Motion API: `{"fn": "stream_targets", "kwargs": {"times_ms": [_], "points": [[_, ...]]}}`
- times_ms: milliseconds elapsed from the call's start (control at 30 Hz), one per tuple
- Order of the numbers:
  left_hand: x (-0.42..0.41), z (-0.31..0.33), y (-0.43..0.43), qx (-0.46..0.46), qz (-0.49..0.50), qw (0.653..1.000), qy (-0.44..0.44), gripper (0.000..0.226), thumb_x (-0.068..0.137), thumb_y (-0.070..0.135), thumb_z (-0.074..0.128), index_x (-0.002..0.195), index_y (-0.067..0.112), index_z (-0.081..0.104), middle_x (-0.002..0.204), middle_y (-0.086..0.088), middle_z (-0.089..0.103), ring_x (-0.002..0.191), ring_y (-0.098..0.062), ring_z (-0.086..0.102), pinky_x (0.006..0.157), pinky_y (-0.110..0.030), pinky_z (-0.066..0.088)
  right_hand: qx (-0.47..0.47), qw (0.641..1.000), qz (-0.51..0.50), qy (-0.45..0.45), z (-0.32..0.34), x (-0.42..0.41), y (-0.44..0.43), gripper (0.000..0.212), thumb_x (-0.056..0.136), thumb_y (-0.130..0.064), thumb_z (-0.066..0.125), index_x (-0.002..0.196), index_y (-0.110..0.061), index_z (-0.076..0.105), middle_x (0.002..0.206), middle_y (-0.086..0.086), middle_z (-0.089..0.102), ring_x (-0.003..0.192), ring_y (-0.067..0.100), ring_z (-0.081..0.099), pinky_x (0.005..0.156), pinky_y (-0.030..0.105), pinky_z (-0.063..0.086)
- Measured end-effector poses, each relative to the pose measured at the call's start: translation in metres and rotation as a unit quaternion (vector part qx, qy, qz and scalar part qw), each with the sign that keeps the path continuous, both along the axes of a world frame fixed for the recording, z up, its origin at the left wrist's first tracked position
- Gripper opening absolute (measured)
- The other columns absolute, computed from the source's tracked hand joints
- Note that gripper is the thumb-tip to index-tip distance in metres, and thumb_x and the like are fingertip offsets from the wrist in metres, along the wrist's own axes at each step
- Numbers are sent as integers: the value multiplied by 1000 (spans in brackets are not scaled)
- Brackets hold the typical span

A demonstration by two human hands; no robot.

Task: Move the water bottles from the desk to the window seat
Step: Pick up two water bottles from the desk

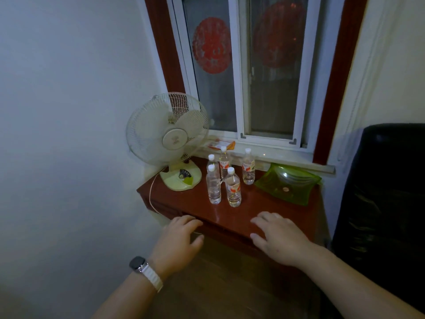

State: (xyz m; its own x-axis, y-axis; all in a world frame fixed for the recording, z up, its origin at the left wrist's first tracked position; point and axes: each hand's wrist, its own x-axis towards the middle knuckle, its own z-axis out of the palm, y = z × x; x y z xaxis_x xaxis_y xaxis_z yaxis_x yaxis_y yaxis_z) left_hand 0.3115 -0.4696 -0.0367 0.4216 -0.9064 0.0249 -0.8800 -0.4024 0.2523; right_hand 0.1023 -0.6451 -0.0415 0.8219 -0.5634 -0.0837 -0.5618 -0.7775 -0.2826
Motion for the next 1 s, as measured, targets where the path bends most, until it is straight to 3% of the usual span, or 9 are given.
{"fn": "stream_targets", "kwargs": {"times_ms": [367, 533, 733, 833, 900, 1000], "points": [[98, -62, -109, 8, -45, 997, 67, 43, 97, 46, 51, 138, 34, 49, 140, 14, 48, 131, -7, 42, 111, -32, 39, 59, 995, -30, 73, -62, 93, -76, 54, 98, -52, 40, 147, -30, 36, 151, -6, 36, 137, 17, 35, 114, 39, 32], [161, -81, -164, 2, -48, 992, 115, 42, 96, 44, 53, 135, 31, 53, 135, 12, 53, 123, -8, 48, 102, -26, 41, 118, 987, -103, 39, -80, 147, -117, 53, 96, -50, 44, 143, -27, 42, 142, -8, 44, 131, 14, 41, 108, 32, 37], [219, -105, -220, 4, -17, 981, 196, 35, 92, 35, 59, 125, 26, 58, 119, 7, 59, 109, -14, 58, 92, -32, 49, 156, 966, -207, -2, -92, 203, -159, 50, 95, -44, 53, 139, -22, 46, 138, -2, 48, 126, 16, 48, 104, 28, 39], [232, -121, -241, 3, 27, 963, 268, 23, 90, 33, 63, 111, 30, 54, 108, 8, 60, 100, -14, 62, 89, -37, 52, 197, 941, -271, -35, -105, 220, -171, 52, 92, -42, 58, 139, -21, 46, 136, -1, 50, 122, 16, 52, 103, 29, 41], [237, -131, -252, -8, 72, 941, 330, 37, 90, 30, 65, 122, 25, 49, 110, 5, 59, 95, -12, 60, 83, -30, 52, 223, 925, -304, -56, -116, 227, -179, 62, 88, -41, 65, 141, -18, 43, 137, 3, 52, 122, 17, 53, 103, 29, 42], [238, -149, -267, -22, 133, 898, 419, 62, 91, 26, 67, 143, 12, 36, 116, 1, 52, 82, -3, 55, 59, -12, 43, 263, 895, -346, -94, -132, 234, -194, 77, 81, -38, 74, 144, -12, 38, 133, 9, 53, 114, 16, 54, 93, 27, 45]]}}
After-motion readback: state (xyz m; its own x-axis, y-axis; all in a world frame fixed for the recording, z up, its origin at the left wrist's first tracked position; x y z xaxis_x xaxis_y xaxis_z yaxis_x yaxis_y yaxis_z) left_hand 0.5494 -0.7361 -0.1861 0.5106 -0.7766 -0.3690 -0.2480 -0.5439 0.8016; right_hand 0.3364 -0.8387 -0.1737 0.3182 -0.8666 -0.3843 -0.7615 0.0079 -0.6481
